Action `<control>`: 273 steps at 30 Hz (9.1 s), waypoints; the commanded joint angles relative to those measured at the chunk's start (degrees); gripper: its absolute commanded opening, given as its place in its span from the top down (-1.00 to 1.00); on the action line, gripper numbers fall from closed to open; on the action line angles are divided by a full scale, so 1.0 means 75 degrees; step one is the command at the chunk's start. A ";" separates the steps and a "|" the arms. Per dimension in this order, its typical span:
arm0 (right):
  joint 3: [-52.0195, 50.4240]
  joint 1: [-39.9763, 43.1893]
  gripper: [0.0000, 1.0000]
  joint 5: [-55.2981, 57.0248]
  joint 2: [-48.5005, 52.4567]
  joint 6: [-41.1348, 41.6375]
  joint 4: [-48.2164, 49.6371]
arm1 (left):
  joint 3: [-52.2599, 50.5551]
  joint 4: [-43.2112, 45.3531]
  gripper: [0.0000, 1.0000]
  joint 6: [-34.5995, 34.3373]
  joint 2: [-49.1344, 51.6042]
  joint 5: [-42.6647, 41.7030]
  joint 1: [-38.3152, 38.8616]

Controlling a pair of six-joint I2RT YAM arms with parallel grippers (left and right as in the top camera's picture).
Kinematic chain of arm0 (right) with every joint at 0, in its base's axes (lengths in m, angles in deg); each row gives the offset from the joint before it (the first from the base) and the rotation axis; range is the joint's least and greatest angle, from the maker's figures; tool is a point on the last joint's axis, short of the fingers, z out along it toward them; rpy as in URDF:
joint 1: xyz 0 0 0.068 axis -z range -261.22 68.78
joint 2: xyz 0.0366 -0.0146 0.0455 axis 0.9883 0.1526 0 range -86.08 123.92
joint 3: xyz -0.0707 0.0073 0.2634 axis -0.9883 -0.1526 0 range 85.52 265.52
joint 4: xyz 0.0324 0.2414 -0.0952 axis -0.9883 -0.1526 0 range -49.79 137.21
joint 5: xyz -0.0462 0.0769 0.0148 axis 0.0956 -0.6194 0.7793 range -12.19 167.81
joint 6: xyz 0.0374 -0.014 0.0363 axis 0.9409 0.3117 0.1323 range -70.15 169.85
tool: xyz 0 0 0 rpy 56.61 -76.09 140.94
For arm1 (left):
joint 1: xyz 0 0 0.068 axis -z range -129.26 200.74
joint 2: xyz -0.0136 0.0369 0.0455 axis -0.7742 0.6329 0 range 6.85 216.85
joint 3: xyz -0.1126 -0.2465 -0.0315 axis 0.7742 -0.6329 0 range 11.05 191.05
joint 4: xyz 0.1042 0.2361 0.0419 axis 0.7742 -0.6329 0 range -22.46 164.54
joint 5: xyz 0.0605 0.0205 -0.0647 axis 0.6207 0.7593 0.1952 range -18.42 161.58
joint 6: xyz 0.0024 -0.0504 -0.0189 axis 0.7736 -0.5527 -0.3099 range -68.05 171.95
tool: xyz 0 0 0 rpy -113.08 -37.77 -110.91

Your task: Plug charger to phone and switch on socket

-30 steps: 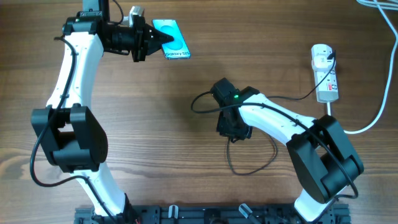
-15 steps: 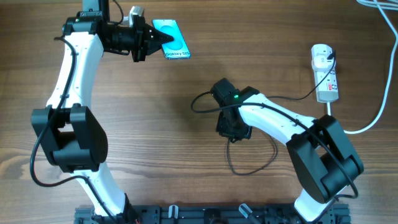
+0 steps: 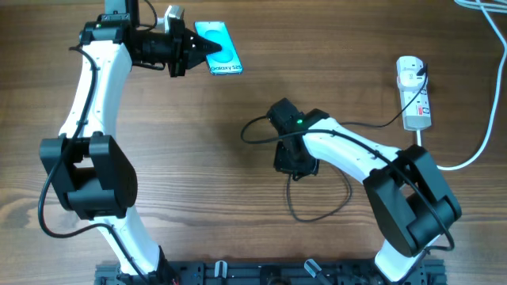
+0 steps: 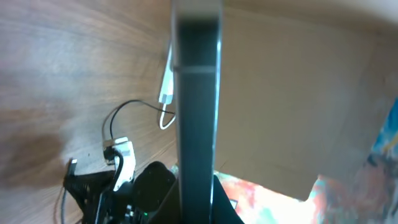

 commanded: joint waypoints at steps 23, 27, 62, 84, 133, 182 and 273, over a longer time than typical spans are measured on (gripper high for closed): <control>0.0632 -0.0058 0.91 -0.1856 -0.3972 -0.1405 0.0868 | 0.0023 0.0816 0.92 0.2964 -0.0286 -0.1352 0.1008; 0.0714 -0.0058 0.91 -0.1626 -0.3873 -0.1405 0.0892 | 0.0020 0.0822 0.92 0.3034 -0.0286 -0.0889 0.1326; 0.0714 -0.0058 0.91 -0.1017 -0.2990 -0.1390 0.1495 | 0.0023 0.0064 0.92 0.4147 -0.0286 0.0839 0.2119; 0.0714 0.0134 0.91 -0.0962 -0.2993 -0.1396 0.1527 | 0.0020 0.0058 0.92 0.4319 -0.0286 0.0842 0.2119; 0.0714 0.0350 0.91 -0.0385 -0.2993 -0.1845 0.2002 | 0.0023 -0.0169 0.92 0.4325 -0.0286 0.0781 0.2119; 0.0641 0.0350 -0.99 -0.1247 -0.2984 -0.1597 0.0184 | -0.0935 0.0997 0.92 0.2279 0.1609 0.4074 0.2862; 0.4841 0.8215 -0.99 -0.0076 0.2757 -0.2629 -0.0906 | -0.0519 -0.0388 -1.00 0.1912 -0.0140 0.7245 0.1233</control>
